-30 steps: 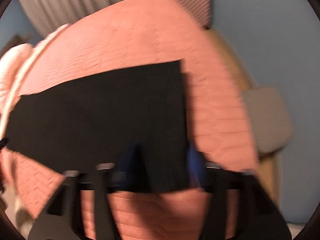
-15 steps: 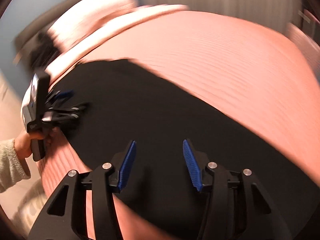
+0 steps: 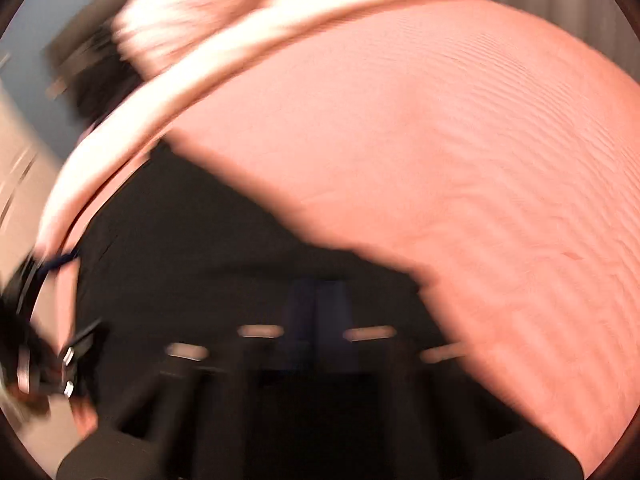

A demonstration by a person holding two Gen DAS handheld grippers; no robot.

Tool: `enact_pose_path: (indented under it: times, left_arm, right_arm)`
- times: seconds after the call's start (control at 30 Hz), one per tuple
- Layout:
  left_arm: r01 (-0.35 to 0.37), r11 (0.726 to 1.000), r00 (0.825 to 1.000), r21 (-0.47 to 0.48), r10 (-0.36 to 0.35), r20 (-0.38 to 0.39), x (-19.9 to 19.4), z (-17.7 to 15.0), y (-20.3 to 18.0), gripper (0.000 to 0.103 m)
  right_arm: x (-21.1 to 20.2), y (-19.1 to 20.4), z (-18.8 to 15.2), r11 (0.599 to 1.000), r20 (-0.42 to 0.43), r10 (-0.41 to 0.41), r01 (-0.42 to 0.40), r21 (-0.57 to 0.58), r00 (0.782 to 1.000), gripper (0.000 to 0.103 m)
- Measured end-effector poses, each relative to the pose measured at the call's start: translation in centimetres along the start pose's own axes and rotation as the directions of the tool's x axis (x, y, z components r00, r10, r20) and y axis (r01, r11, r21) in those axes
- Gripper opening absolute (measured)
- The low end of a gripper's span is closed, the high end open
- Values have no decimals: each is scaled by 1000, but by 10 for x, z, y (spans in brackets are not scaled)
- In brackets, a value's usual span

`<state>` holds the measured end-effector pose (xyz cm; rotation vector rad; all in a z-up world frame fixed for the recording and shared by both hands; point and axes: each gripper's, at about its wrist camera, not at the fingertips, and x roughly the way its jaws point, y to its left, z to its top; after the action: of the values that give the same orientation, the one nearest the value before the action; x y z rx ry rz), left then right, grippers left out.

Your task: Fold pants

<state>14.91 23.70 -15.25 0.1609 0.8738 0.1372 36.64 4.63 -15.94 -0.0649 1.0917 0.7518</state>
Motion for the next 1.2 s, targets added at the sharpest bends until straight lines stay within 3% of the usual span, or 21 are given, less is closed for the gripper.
enact_pose_path:
  times: [0.07,0.13,0.27,0.4,0.5,0.63,0.7,0.8,0.87,0.93,1.03,1.13,1.2]
  left_arm:
    - [20,999,999,-44,-19,31,-10,0,12,95]
    - [34,997,998,-70,-31,49,-18,-2,19,95]
    - [10,996,1000,-83,-9,10,-13,-21,20,97]
    - [52,987,998,-154,-48,29,-4,-29,32,98]
    - [-2,992,999,-129,8,46,4,-22,40,98]
    - [49,987,999,-152,-46,24,35,-2,68,98]
    - [-32,989,999,-143,34,13,50,12,82,98]
    - [12,983,1000,-186,-15,-17,63,23,99,98]
    - [5,980,1000,-199,-8,-14,55,25,102,97]
    - [-11,982,1000,-190,17,26,37,21,99,97]
    - [13,983,995,-184,6,101,1,15,86,98]
    - [41,988,989,-149,-19,147,-23,17,61,98]
    - [83,992,982,-97,-65,178,-31,30,37,98]
  right_arm:
    - [-16,14,5,997,58,-81,82,-14,995,0]
    - [-33,52,-2,992,101,-58,69,-109,993,3]
    - [-1,134,-13,953,-23,40,-45,-301,999,3]
    - [65,196,6,928,-116,69,-107,-358,991,3]
    - [104,217,42,940,-136,71,-111,-322,988,0]
    - [142,220,77,963,-136,44,-78,-258,990,0]
    - [145,219,90,977,-87,49,-66,-201,995,0]
    - [153,216,97,988,-69,50,-60,-139,996,0]
    - [136,224,89,983,-51,80,-87,-163,995,0]
    - [81,216,61,976,67,91,-75,-206,994,0]
    - [18,171,13,987,162,125,-107,-119,979,19]
    - [-35,110,-45,998,222,63,-64,-1,973,22]
    - [-68,64,-82,997,237,-65,53,59,969,22]
